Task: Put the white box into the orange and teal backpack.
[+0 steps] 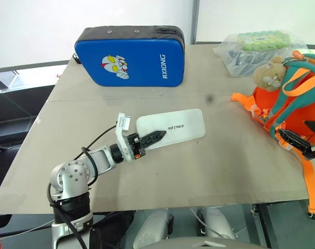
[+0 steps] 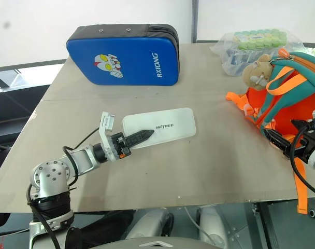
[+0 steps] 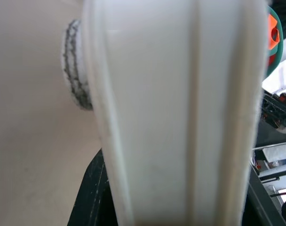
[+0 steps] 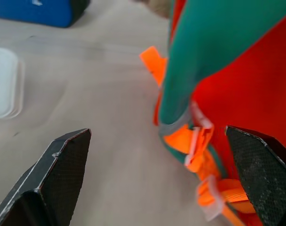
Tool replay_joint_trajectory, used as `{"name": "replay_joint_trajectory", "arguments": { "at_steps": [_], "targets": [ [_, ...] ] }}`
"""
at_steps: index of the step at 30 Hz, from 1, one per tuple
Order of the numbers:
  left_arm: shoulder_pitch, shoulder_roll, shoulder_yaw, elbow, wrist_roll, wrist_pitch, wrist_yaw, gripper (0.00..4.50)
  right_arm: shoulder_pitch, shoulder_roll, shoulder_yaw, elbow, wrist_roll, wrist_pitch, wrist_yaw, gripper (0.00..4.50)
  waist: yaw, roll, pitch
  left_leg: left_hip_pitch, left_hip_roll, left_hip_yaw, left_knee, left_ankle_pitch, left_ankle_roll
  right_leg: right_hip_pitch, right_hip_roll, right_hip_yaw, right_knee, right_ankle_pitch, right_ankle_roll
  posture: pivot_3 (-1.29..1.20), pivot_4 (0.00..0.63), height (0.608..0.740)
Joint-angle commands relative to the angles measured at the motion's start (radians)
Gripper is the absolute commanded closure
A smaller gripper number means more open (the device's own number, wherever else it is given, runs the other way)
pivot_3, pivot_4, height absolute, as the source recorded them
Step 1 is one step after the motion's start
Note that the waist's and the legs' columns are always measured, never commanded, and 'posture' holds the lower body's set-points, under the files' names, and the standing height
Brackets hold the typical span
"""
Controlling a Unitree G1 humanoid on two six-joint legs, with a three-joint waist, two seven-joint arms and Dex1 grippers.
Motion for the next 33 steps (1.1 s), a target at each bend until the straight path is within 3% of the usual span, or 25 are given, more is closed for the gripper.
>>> {"name": "replay_joint_trajectory", "arguments": {
  "at_steps": [1,4,7,8,9,12,17,18,22,26,30,33],
  "targets": [
    [-0.017,0.017,-0.004,-0.019,-0.017,-0.04,-0.016,3.38,-0.161,0.076,0.094,0.054,-0.02,-0.02,-0.142,0.0,-0.003,0.0,0.0,0.0,0.0,0.0,0.0,0.0,0.0,0.0,0.0,0.0,0.0,0.0,0.0,0.0,0.15,0.739],
    [-0.015,0.022,-0.013,-0.025,-0.02,-0.051,-0.013,3.38,-0.294,0.152,0.185,0.126,-0.065,-0.058,-0.243,0.0,-0.002,0.0,0.0,0.0,0.0,0.001,0.0,0.0,0.0,-0.001,0.0,0.001,0.0,0.0,0.0,0.0,0.15,0.739],
    [-0.015,0.025,-0.007,-0.053,-0.031,-0.073,-0.001,3.38,-0.391,0.181,0.319,0.264,-0.196,-0.212,-0.319,0.0,0.002,0.0,0.0,-0.002,0.0,0.001,-0.001,0.0,0.0,-0.003,0.0,0.0,0.0,0.0,0.0,0.0,0.15,0.739],
    [-0.012,0.027,-0.004,-0.065,-0.037,-0.078,0.002,3.38,-0.406,0.181,0.353,0.298,-0.229,-0.258,-0.328,0.55,0.002,0.0,0.0,-0.003,0.0,0.001,-0.001,0.0,0.0,-0.003,-0.001,0.0,-0.001,0.0,0.0,0.0,0.15,0.739],
    [-0.01,0.029,-0.002,-0.073,-0.042,-0.082,0.005,3.38,-0.41,0.173,0.382,0.319,-0.256,-0.297,-0.327,0.64,0.002,0.0,0.0,-0.003,0.0,0.001,-0.001,0.0,0.0,-0.003,-0.001,0.0,-0.001,0.0,0.0,0.0,0.15,0.739],
    [-0.002,0.036,0.009,-0.095,-0.053,-0.1,0.011,3.38,-0.416,0.15,0.456,0.38,-0.318,-0.408,-0.298,1.85,-0.001,0.0,0.0,-0.003,0.0,0.001,-0.002,0.0,0.0,-0.003,0.0,0.0,-0.002,0.0,0.0,0.0,0.15,0.739],
    [0.008,0.041,0.014,-0.113,-0.079,-0.128,0.029,3.38,-0.449,0.126,0.535,0.489,-0.347,-0.578,-0.183,4.29,-0.006,0.0,0.0,-0.002,0.0,0.001,-0.002,0.0,0.0,-0.003,0.0,0.0,-0.002,0.0,0.0,0.0,0.15,0.739],
    [0.008,0.038,0.016,-0.116,-0.083,-0.139,0.034,3.38,-0.468,0.128,0.549,0.519,-0.338,-0.621,-0.139,4.46,-0.008,0.0,0.0,-0.002,0.0,0.001,-0.001,0.0,0.0,-0.003,0.0,0.001,-0.001,0.0,0.0,0.0,0.15,0.739],
    [-0.011,0.018,0.048,-0.116,-0.118,-0.187,0.07,3.38,-0.556,0.135,0.6,0.588,-0.266,-0.734,0.075,4.46,-0.025,0.0,0.001,-0.002,0.0,0.002,0.0,0.0,0.0,-0.003,0.0,0.001,0.0,0.0,0.0,0.0,0.15,0.739],
    [-0.055,0.029,0.104,-0.101,-0.155,-0.246,0.104,3.38,-0.634,0.139,0.625,0.584,-0.125,-0.712,0.279,4.46,-0.029,0.0,0.001,-0.002,0.001,0.001,-0.001,0.0,0.0,-0.004,0.001,0.001,0.0,0.0,0.0,0.0,0.15,0.739],
    [-0.082,0.091,0.156,-0.106,-0.172,-0.285,0.098,3.38,-0.647,0.093,0.663,0.53,-0.006,-0.616,0.439,4.46,-0.028,0.0,0.001,-0.003,0.001,0.001,-0.001,0.0,0.0,-0.005,0.002,0.001,-0.002,0.0,0.0,0.0,0.15,0.739],
    [-0.069,0.171,0.189,-0.147,-0.11,-0.363,0.038,3.38,-0.598,0.031,0.71,0.507,0.009,-0.583,0.537,4.46,-0.026,0.0,0.002,-0.005,0.001,0.0,-0.002,0.0,0.0,-0.005,0.001,0.0,-0.004,0.0,0.0,0.0,0.15,0.739]
  ]
}}
